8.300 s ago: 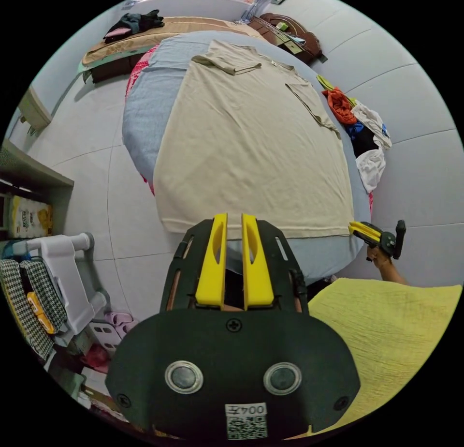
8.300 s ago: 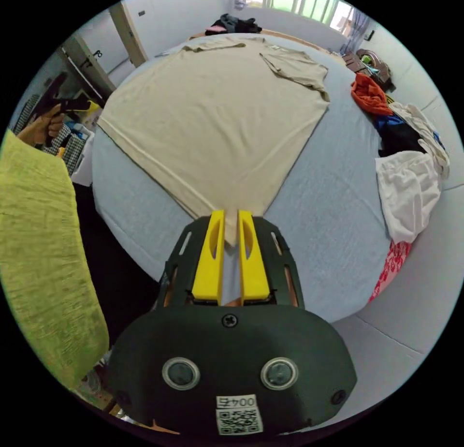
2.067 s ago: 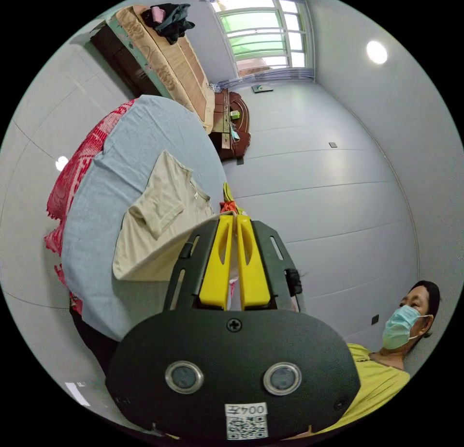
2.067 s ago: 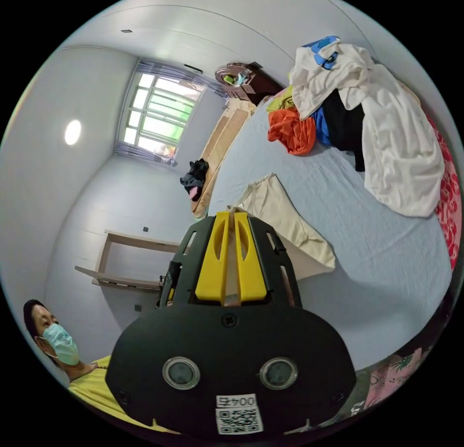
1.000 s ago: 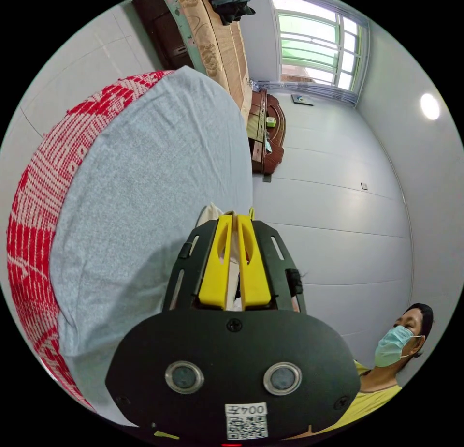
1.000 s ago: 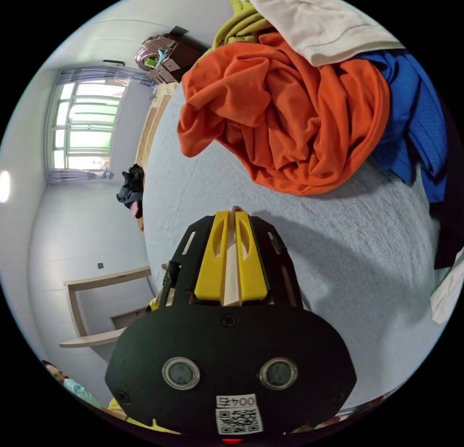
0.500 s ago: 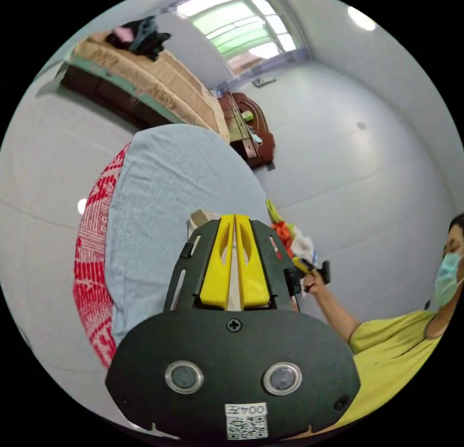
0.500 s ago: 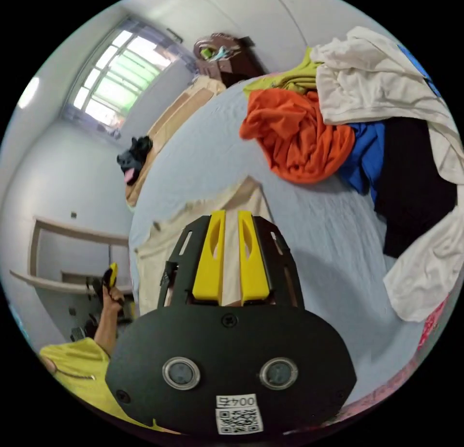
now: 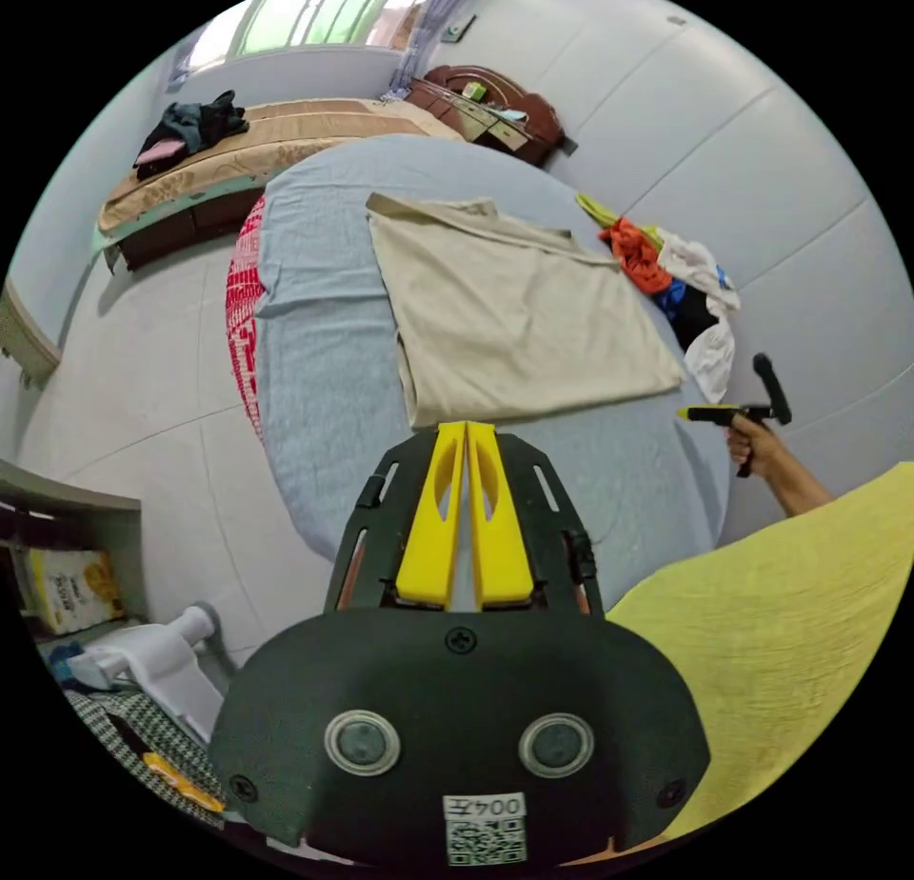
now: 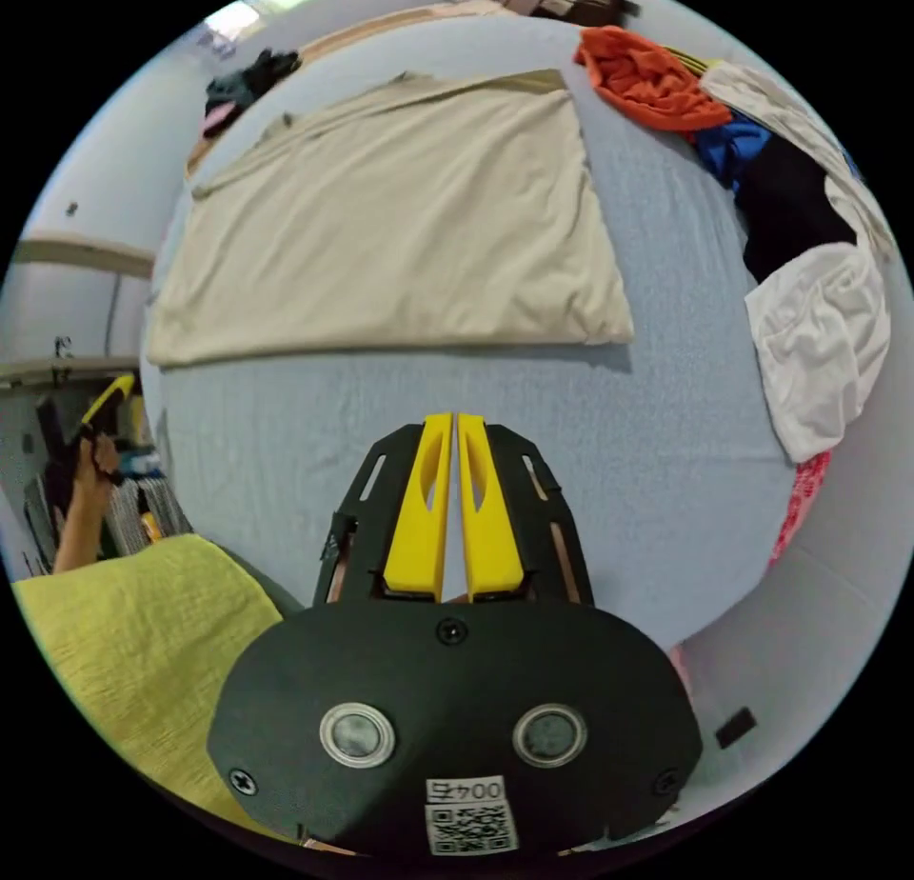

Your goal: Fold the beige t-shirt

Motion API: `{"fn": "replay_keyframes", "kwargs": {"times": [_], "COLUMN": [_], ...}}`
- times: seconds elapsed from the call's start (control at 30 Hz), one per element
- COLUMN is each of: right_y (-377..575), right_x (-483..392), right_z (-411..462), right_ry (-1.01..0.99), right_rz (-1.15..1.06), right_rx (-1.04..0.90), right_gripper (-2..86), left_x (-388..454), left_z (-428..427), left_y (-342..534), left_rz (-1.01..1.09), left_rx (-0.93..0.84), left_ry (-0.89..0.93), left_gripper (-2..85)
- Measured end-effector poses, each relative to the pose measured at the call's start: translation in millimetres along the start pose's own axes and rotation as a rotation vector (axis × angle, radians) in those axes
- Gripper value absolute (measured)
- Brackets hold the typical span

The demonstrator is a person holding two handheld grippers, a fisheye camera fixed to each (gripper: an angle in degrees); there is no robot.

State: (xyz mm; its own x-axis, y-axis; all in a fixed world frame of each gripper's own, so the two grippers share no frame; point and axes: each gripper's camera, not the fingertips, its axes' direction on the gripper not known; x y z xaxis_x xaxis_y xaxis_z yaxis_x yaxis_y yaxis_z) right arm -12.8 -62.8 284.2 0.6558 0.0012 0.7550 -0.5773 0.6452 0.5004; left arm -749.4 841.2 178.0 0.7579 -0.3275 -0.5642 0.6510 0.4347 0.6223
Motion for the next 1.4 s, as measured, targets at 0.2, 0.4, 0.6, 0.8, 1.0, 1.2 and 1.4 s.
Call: {"fn": "replay_keyframes", "kwargs": {"times": [0.2, 0.4, 0.6, 0.8, 1.0, 1.2, 1.4], "right_y": [11.0, 7.1, 2.0, 14.6, 27.2, 51.0, 98.8], "right_x": [-43.3, -64.9, -78.0, -98.7, -104.7, -96.1, -69.5], "right_z": [28.3, 30.5, 26.3, 16.9, 2.5, -19.2, -47.5], "right_ry": [0.076, 0.1, 0.092, 0.146, 0.156, 0.127, 0.012], "right_rz": [-0.104, -0.134, -0.158, -0.223, -0.231, -0.181, -0.065], "right_rx": [-0.188, -0.21, -0.261, -0.257, -0.265, -0.219, -0.059], "right_gripper": [0.5, -0.1, 0.1, 1.8, 2.0, 0.7, 3.0], "left_x": [22.2, 42.9, 49.8, 51.9, 45.4, 23.7, 20.0], "left_z": [30.8, 59.3, 80.8, 99.5, 111.5, 117.7, 103.5], "left_y": [5.1, -10.2, -13.1, -17.3, -12.5, -10.2, -8.1], "left_rz": [0.042, 0.237, 0.375, 0.444, 0.484, 0.367, 0.288], "left_rx": [-0.028, -0.11, -0.16, -0.195, -0.222, -0.197, -0.215], "left_ry": [-0.098, -0.229, -0.2, -0.142, -0.127, -0.025, -0.106], "left_gripper": [3.1, 8.5, 9.2, 5.8, 1.7, 1.1, 0.4]}}
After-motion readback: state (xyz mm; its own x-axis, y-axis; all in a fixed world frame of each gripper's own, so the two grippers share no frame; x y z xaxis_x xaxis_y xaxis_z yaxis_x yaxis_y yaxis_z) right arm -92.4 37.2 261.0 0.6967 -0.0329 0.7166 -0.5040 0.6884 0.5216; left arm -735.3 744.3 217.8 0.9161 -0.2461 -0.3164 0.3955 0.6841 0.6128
